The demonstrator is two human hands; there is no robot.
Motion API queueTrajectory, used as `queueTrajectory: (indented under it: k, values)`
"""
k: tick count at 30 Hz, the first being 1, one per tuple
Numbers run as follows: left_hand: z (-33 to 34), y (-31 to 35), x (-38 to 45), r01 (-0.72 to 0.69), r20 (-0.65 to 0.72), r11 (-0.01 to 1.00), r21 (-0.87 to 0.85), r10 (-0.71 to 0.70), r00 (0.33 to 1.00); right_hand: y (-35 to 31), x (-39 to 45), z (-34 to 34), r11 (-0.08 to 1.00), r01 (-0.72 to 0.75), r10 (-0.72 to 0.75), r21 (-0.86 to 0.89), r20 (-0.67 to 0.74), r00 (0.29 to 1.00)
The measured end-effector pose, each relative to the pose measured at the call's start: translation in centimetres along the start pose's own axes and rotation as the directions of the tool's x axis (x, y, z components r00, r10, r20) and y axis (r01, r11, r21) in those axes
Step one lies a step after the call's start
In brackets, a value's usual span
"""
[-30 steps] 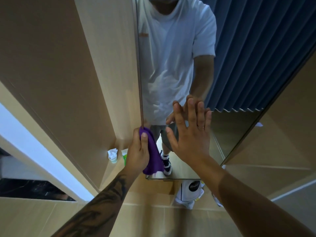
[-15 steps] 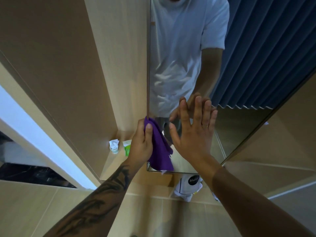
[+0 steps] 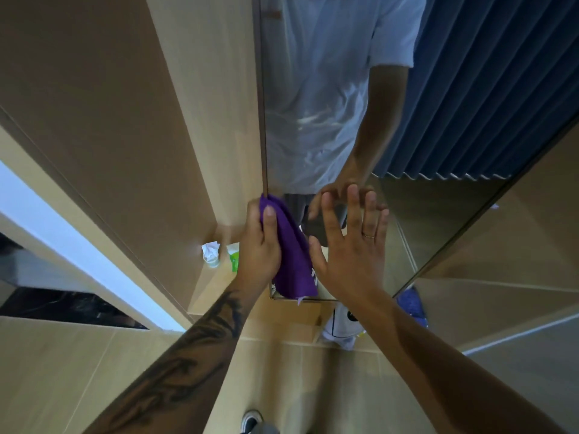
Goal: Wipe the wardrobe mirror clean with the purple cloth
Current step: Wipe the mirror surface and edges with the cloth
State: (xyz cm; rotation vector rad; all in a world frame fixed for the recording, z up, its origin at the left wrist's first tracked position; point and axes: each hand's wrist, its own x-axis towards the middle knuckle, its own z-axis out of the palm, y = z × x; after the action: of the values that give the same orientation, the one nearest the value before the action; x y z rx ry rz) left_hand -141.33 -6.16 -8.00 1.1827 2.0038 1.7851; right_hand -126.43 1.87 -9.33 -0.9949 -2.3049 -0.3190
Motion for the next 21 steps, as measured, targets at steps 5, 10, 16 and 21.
queueTrajectory:
  k: [5, 10, 16, 21]
  values:
    - [-0.5, -1.0, -0.7, 0.046, 0.064, 0.995, 0.087, -0.051, 0.997, 0.4, -0.1, -0.3, 1.0, 0.008, -0.007, -0.014, 0.04, 0.999]
    - [-1.3, 5.0, 2.1, -0.104, -0.099, 0.994, 0.016, 0.105, 0.989, 0.0, 0.0, -0.2, 1.0, -0.003, 0.003, 0.004, 0.011, 1.0]
    - [0.9, 1.8, 0.0, 0.061, -0.116, 0.995, -0.077, -0.07, 0.991, -0.2, -0.6, 0.9, 0.999, -0.024, 0.023, 0.025, 0.005, 1.0]
    - [1.3, -1.2, -2.1, 0.194, -0.057, 0.981, -0.019, -0.194, 0.979, 0.0, -1.8, 2.2, 0.999, 0.006, -0.004, 0.04, -0.029, 1.0]
